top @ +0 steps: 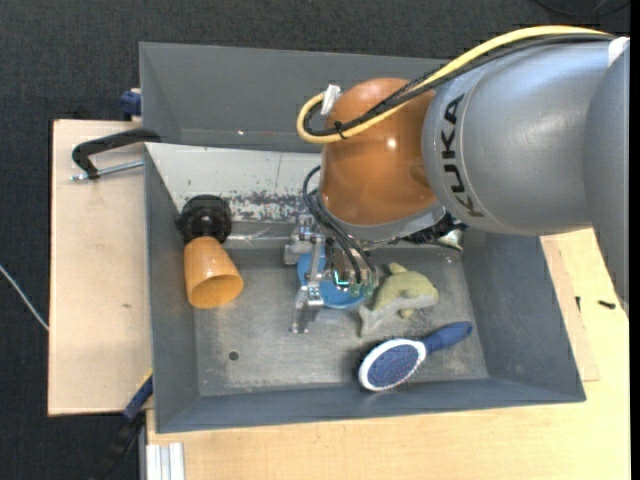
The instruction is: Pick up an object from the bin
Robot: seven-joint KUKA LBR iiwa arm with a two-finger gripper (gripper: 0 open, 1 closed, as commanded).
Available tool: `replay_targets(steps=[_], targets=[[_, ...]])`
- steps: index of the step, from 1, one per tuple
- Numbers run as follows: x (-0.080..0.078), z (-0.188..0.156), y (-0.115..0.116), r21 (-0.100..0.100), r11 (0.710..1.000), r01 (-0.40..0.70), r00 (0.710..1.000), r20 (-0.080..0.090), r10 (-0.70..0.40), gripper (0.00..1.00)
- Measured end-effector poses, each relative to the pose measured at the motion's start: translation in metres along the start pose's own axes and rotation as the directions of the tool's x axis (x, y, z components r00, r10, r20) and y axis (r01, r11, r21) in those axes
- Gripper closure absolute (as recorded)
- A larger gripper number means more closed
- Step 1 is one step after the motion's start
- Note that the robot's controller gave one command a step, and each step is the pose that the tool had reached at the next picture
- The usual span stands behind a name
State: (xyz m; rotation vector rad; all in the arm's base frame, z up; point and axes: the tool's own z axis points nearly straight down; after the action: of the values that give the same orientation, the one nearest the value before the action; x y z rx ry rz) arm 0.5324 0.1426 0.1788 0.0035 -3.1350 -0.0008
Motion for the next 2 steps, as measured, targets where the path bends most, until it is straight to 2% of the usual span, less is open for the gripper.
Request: replay_targets(steps=[1, 2], targets=[[-0.032, 0.06, -0.071, 0.004, 0.99, 0.139, 0.99, 0.003, -0.139, 0.0], [-0.065, 0.105, -0.104, 0.006, 0.768, 0.641, 0.768, 0.013, -0.641, 0.0]])
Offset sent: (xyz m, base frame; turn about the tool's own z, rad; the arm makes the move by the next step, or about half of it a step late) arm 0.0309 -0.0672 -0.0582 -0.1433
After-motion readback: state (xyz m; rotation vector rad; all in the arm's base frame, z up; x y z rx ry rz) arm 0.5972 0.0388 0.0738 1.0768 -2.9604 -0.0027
